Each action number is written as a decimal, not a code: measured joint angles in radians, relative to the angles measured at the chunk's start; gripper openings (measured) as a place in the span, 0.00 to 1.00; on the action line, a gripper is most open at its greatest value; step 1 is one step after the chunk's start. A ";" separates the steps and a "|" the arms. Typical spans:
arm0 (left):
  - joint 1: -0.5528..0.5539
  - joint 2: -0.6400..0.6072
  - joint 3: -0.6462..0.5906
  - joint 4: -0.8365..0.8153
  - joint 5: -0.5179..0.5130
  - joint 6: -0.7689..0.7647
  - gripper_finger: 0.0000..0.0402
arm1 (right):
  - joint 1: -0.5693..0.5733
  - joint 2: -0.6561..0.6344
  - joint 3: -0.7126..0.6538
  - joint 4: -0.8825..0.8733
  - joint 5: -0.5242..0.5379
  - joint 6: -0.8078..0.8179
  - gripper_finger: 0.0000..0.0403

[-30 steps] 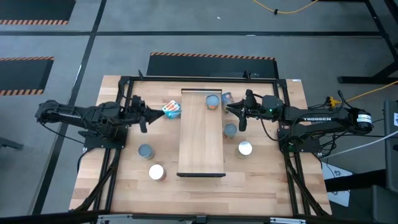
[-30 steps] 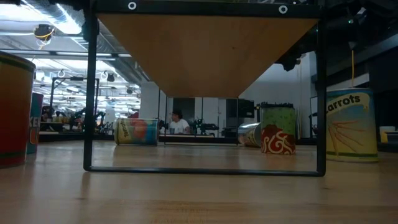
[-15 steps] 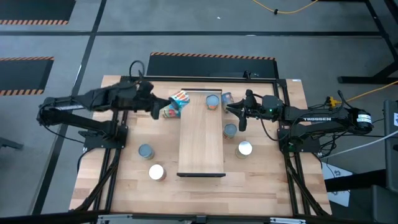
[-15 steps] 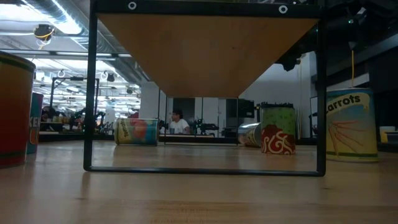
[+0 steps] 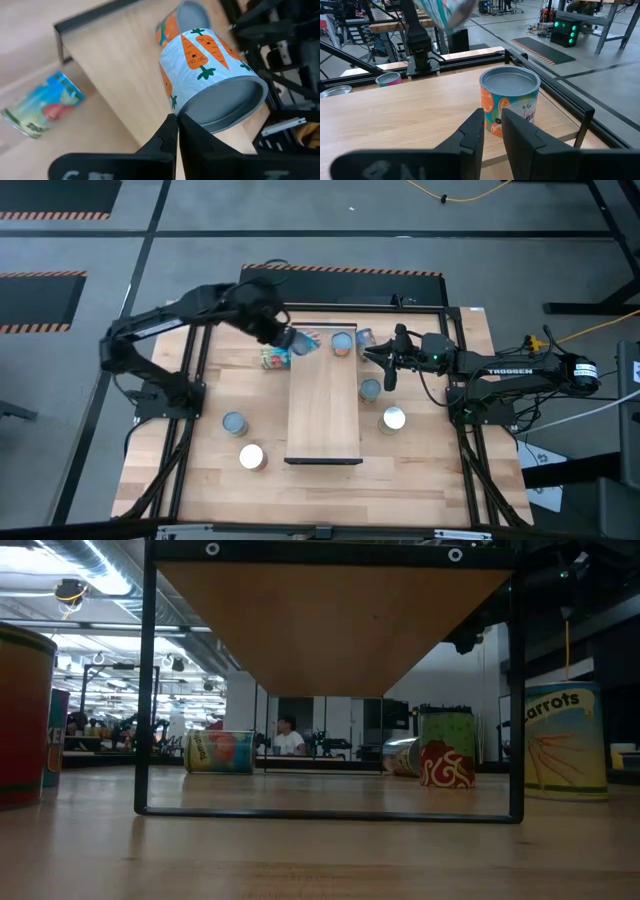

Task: Pick and place cans onto a shelf
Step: Put the small canned carrots on the shelf, then put the canned tomatoes on the shelf

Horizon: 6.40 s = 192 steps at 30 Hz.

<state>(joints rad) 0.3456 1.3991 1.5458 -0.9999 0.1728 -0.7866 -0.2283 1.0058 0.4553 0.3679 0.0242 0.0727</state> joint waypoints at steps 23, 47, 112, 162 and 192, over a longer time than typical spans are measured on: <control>0.196 0.281 0.158 -0.169 0.290 -0.149 0.00 | 0.000 0.000 0.000 -0.006 0.000 -0.002 0.18; 0.175 0.291 0.158 -0.160 0.226 -0.173 0.02 | 0.000 0.000 0.000 -0.006 0.000 -0.002 0.18; -0.081 0.165 -0.105 -0.172 -0.380 0.580 0.01 | -0.085 0.236 0.001 0.207 0.158 -0.028 0.18; 0.020 0.028 -0.137 -0.061 -0.411 0.468 0.04 | -0.082 0.325 0.000 0.339 0.026 0.024 0.18; 0.169 -0.387 -0.711 0.054 -0.187 0.481 0.32 | -0.082 0.126 0.000 0.126 0.026 -0.027 0.18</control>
<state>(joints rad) 0.5144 1.0116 0.8344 -0.9458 -0.0140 -0.3053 -0.3103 1.1316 0.4553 0.4939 0.0498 0.0460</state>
